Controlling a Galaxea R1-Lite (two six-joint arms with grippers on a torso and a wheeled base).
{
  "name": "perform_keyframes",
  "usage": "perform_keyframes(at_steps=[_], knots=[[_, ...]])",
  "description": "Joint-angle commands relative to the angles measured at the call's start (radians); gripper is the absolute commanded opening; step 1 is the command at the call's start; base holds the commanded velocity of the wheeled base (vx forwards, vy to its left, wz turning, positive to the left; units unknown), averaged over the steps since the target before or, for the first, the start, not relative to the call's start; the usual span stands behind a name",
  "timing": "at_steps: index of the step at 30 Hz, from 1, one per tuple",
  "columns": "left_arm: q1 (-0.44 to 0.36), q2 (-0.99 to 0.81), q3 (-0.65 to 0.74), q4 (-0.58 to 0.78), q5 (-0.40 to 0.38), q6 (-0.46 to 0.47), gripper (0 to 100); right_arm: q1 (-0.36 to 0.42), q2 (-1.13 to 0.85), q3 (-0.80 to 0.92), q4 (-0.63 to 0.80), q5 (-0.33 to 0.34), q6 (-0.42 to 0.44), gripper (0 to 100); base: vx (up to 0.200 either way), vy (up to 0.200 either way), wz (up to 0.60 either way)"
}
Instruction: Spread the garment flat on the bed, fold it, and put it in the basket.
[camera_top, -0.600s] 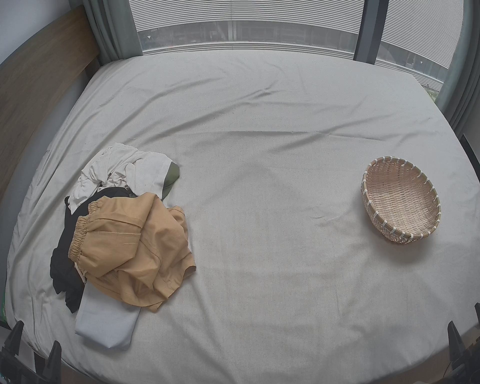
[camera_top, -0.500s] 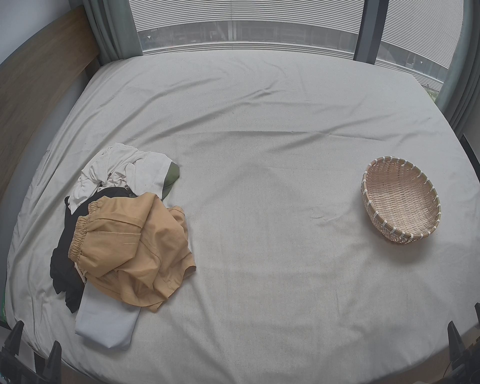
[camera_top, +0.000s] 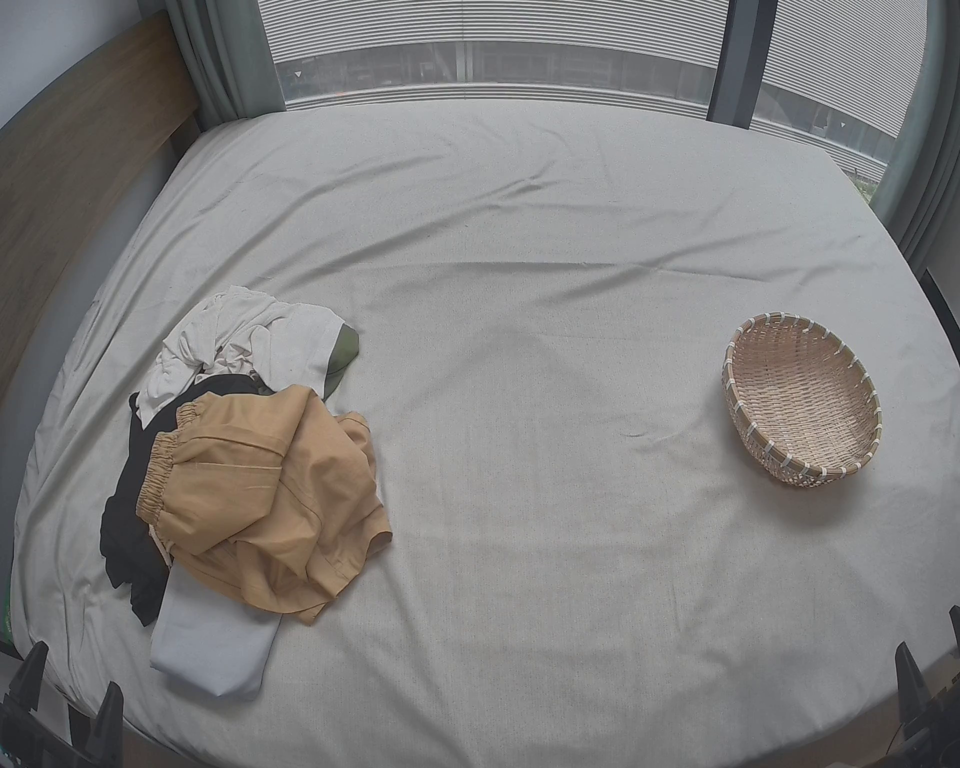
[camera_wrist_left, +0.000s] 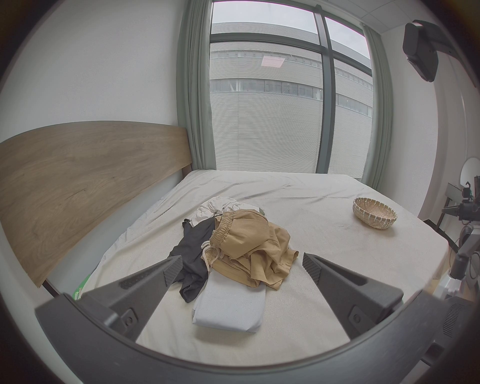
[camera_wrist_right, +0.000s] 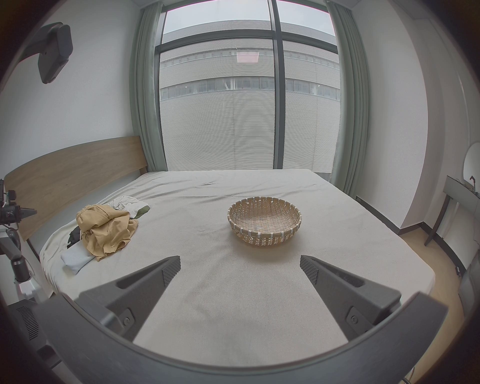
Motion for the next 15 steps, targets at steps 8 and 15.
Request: perform_keyframes(at_steps=[8,15], knots=[[0.000,-0.014,0.018,-0.003,0.002,0.003,100,0.001,-0.010,0.016,0.000,0.000,0.003,100,0.000,0.000,0.00],[-0.018,0.098,-0.214,-0.017,-0.011,-0.003,100,0.001,-0.010,0.016,0.000,0.000,0.003,100,0.000,0.000,0.00]])
